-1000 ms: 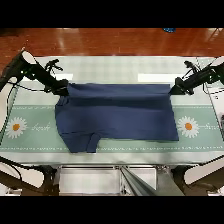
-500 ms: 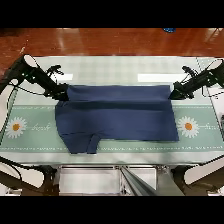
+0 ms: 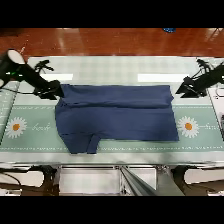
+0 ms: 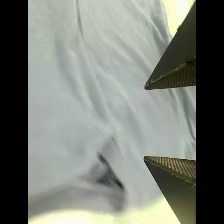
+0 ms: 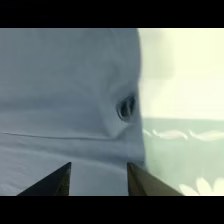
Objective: Fold the shirts.
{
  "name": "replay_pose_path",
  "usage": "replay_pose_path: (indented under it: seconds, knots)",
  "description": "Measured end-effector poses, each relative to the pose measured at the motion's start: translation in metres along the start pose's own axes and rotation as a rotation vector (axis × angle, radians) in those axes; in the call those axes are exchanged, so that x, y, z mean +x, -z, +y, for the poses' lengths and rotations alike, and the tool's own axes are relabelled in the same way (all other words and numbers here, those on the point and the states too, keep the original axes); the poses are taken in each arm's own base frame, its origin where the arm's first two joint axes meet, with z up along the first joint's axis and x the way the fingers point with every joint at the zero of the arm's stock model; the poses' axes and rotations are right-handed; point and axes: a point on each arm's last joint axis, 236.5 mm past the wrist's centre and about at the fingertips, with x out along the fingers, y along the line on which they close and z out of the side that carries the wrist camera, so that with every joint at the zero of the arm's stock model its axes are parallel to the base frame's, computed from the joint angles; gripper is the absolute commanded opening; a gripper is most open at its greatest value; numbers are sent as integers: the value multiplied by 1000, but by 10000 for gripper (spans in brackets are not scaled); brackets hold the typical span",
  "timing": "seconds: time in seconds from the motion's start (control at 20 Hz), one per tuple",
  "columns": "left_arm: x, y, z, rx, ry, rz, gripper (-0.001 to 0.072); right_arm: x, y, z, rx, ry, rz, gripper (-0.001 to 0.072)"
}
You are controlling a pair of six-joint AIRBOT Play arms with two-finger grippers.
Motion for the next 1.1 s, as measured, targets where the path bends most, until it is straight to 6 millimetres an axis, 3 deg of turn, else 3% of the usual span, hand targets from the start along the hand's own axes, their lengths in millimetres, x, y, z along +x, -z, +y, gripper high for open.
replay_pose_path:
  seconds: [0.15, 0.25, 0.6, 0.85, 1.1]
  knots:
    - [-29, 22, 19, -54, -5, -145, 508, -17, 24, -8, 39, -14, -97, 411]
    - [-30, 50, 33, -125, 36, -203, 508, -25, 37, 0, 47, -95, -189, 411]
    - [38, 144, 40, -416, 253, -144, 508, -22, 68, 20, 70, -265, -305, 411]
    - [63, 169, 38, -494, 291, -98, 508, -16, 78, 22, 63, -285, -294, 411]
    - [86, 188, 22, -515, 330, -40, 508, -14, 82, 21, 60, -284, -285, 411]
